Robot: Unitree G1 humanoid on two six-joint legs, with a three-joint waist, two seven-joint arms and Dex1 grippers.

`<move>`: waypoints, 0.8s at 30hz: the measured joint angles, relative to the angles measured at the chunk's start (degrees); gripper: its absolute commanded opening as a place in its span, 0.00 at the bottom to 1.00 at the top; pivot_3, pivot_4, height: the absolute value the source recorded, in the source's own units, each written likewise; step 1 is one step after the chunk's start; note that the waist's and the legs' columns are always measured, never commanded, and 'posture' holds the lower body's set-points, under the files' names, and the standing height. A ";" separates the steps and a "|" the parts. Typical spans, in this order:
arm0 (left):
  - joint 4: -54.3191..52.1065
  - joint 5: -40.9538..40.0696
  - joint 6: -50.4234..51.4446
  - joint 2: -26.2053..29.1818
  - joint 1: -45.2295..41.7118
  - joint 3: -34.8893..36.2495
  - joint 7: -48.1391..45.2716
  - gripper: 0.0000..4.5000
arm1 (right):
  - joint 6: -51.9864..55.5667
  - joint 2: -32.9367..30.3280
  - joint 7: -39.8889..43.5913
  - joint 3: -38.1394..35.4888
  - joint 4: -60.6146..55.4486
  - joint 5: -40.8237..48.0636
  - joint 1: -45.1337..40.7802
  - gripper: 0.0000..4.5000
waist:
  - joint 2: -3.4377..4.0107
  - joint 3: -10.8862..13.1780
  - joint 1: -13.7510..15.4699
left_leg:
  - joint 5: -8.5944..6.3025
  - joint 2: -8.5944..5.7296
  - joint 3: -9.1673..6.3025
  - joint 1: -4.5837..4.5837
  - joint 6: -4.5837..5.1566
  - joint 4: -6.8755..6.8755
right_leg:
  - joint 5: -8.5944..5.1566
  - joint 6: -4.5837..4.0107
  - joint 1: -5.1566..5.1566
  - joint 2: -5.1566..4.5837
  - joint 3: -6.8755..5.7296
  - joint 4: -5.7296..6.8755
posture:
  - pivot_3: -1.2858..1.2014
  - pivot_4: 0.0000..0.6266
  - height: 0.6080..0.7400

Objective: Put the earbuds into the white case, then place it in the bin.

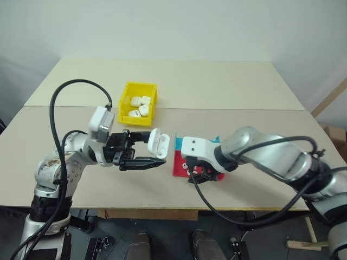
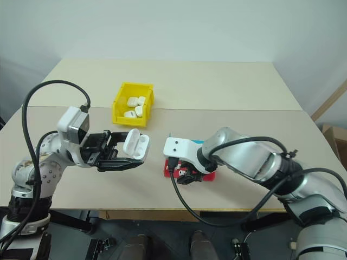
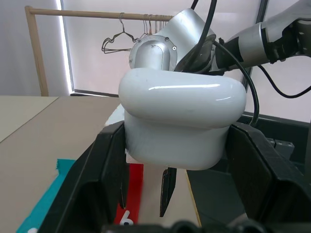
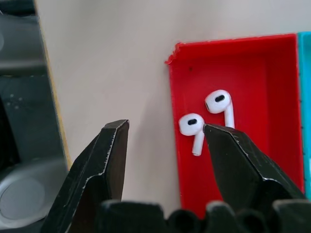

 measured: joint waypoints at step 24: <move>-1.85 -1.26 0.04 0.95 2.54 -0.15 2.84 0.63 | -6.44 4.84 7.44 5.38 9.72 -10.82 -0.19 0.57 | 0.00 0.00 -0.08 | 0.00 0.00 0.00 0.01 0.00 -0.01 | 0.00 0.00 0.00 0.01 -0.01 -0.01 | 0.52 0.24 1.00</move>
